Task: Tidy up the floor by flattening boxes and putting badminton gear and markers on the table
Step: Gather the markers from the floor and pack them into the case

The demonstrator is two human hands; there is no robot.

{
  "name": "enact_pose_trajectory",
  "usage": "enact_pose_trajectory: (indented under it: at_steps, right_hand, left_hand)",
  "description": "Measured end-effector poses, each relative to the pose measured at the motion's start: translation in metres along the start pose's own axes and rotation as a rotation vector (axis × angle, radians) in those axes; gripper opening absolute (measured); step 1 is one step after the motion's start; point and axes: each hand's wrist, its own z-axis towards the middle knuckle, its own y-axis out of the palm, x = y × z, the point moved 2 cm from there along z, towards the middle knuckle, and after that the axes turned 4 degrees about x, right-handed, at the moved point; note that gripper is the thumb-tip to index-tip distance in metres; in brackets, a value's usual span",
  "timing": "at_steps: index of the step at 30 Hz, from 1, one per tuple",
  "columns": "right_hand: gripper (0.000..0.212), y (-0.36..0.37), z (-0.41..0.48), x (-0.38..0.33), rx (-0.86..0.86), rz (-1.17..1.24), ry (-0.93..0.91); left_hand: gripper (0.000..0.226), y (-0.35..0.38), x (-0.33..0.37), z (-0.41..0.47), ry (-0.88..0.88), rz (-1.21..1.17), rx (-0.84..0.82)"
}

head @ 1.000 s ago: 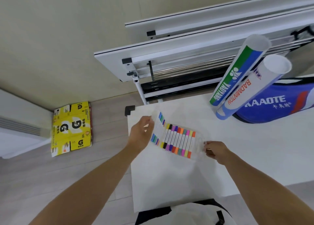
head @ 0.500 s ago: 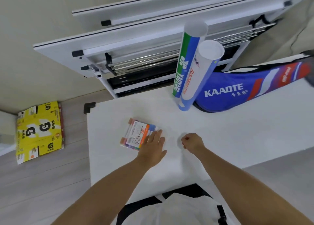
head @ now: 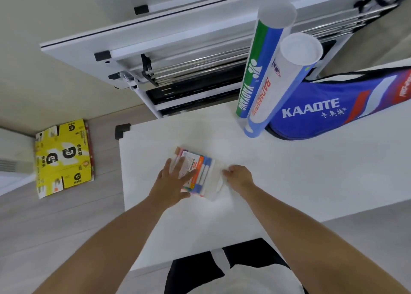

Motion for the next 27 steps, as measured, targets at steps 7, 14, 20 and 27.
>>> enact_pose_trajectory:
  at_steps: [7,14,20,27]
  right_hand:
    - [0.039,0.019,-0.008,-0.002,0.213,0.026,-0.025]
    - [0.031,0.005,-0.015,-0.004,0.089,-0.093,-0.083]
    - [0.045,0.004,-0.050,0.017,-0.117,-0.161,0.104]
    - [0.040,0.015,-0.065,0.022,-0.068,-0.016,0.218]
  left_hand:
    - [0.097,0.014,0.007,0.003,-0.056,-0.022,0.041]
    - [0.092,0.018,0.010,-0.002,-0.083,-0.045,0.037]
    - [0.082,0.009,0.032,-0.017,-0.180,-0.078,-0.056]
    - [0.072,0.001,0.047,-0.035,-0.229,-0.150,-0.076]
